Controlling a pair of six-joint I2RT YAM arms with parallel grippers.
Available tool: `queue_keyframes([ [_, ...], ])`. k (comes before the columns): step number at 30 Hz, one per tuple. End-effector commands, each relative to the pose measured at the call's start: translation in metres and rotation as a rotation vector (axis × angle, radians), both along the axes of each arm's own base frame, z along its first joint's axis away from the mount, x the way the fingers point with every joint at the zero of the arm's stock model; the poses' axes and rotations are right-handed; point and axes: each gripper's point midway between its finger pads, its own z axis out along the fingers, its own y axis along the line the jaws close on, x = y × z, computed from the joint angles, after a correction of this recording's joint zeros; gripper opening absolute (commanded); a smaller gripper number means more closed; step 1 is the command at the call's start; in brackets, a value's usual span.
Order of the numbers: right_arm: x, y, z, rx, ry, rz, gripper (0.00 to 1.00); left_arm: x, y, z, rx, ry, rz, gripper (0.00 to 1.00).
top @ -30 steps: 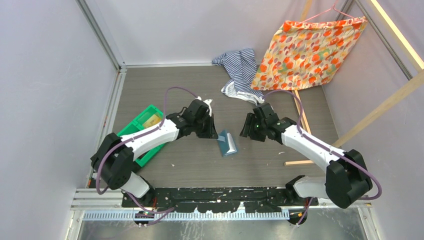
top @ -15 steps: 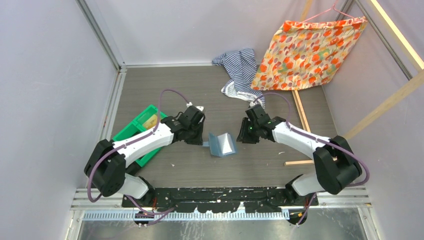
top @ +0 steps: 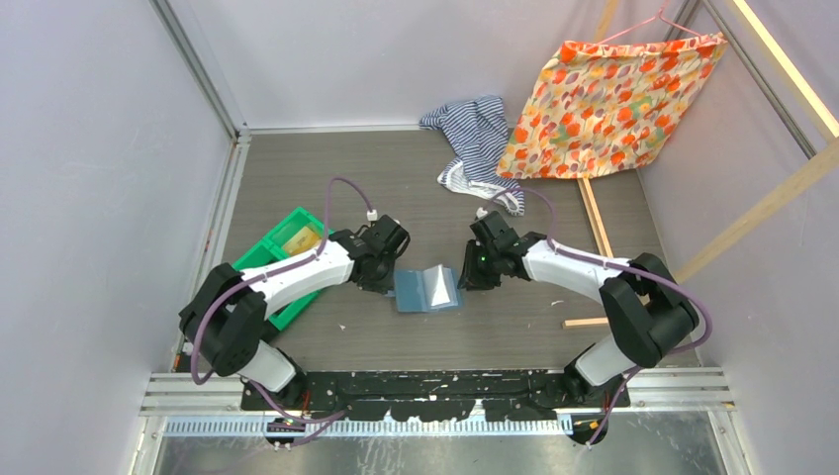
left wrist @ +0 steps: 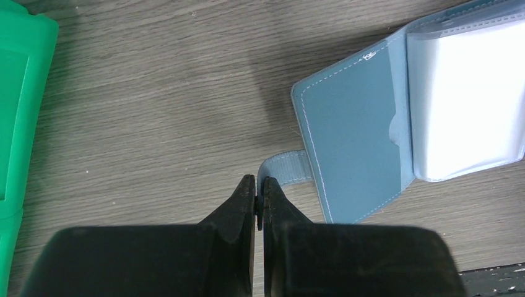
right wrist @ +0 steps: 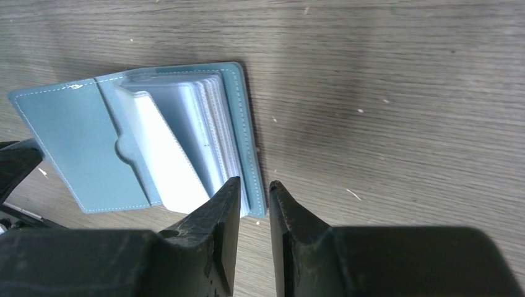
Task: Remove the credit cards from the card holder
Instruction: Open the card holder at the center of the board.
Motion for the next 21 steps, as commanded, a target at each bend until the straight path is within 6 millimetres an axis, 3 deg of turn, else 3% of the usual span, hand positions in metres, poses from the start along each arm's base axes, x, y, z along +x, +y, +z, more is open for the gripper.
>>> queue_keyframes([
  [1,0.011,0.021,0.014,0.052,-0.053,0.05,0.29,0.01,-0.001,0.004,0.004,-0.036,0.0,0.0],
  [14,0.008,0.036,0.004,0.046,-0.041,0.087,0.28,0.023,-0.022,-0.015,-0.016,-0.003,-0.029,0.0],
  [21,0.005,0.048,0.017,0.116,-0.069,0.126,0.28,0.036,-0.043,-0.013,-0.062,-0.006,-0.051,0.0],
])
